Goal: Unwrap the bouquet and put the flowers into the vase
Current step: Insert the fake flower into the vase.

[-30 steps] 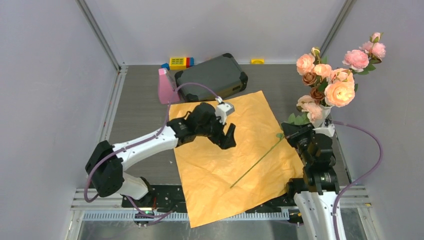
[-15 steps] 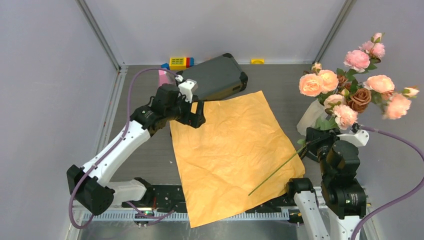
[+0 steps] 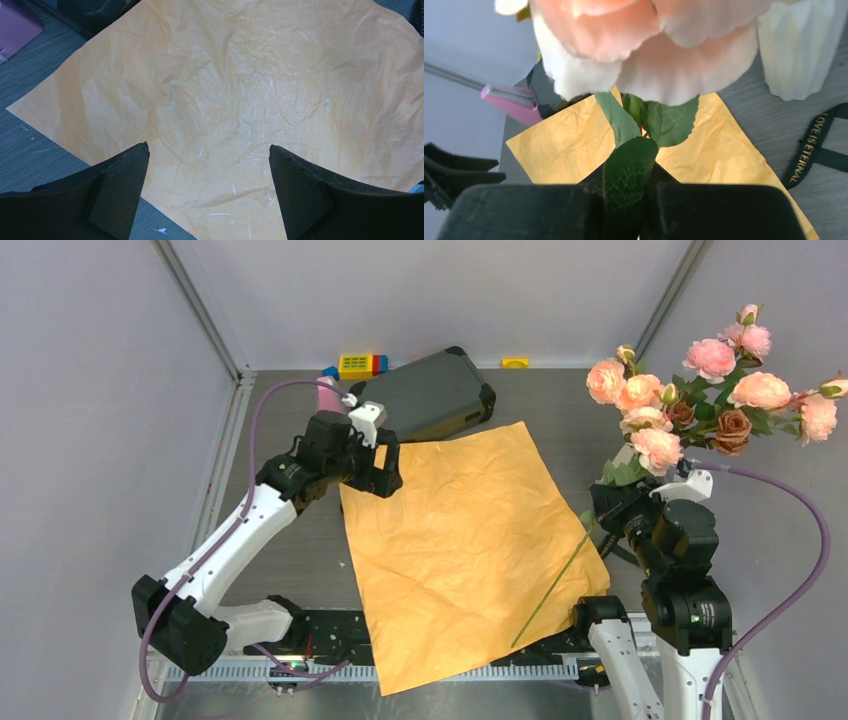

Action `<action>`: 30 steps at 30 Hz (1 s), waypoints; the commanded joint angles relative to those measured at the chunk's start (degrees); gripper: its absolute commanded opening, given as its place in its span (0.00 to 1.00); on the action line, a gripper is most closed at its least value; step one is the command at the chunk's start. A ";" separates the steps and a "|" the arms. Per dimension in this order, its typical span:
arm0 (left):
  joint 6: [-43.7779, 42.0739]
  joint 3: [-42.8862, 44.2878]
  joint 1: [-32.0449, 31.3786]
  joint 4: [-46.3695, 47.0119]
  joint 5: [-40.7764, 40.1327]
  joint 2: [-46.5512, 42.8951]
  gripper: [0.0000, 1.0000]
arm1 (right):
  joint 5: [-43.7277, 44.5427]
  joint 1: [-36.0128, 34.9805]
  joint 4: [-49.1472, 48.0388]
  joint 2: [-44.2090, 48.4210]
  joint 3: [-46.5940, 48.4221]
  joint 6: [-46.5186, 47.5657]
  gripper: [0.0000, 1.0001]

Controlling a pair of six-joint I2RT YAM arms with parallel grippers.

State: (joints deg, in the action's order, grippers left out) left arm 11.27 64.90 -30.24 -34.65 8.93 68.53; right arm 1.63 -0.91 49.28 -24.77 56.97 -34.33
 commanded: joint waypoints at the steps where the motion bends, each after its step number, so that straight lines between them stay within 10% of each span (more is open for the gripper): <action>1: -1.42 -0.13 0.09 0.19 -0.83 -1.79 0.93 | -11.09 0.12 -6.46 -1.60 3.68 7.21 0.00; 10: -1.68 -0.35 0.09 0.24 -0.87 -1.52 0.93 | -15.96 0.12 -12.91 -7.23 13.20 13.83 0.00; 20: -2.50 -0.74 0.09 0.35 -1.99 -1.59 0.93 | 7.59 0.12 -19.72 -17.43 23.82 28.13 0.00; 30: -2.30 -1.75 4.42 1.34 -4.44 -3.27 0.94 | 21.50 0.12 -46.54 -22.95 18.63 42.84 0.00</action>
State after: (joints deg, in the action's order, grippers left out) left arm 9.85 63.29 -28.36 -34.61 6.15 67.16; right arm 15.99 -0.91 19.97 -46.54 77.67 0.21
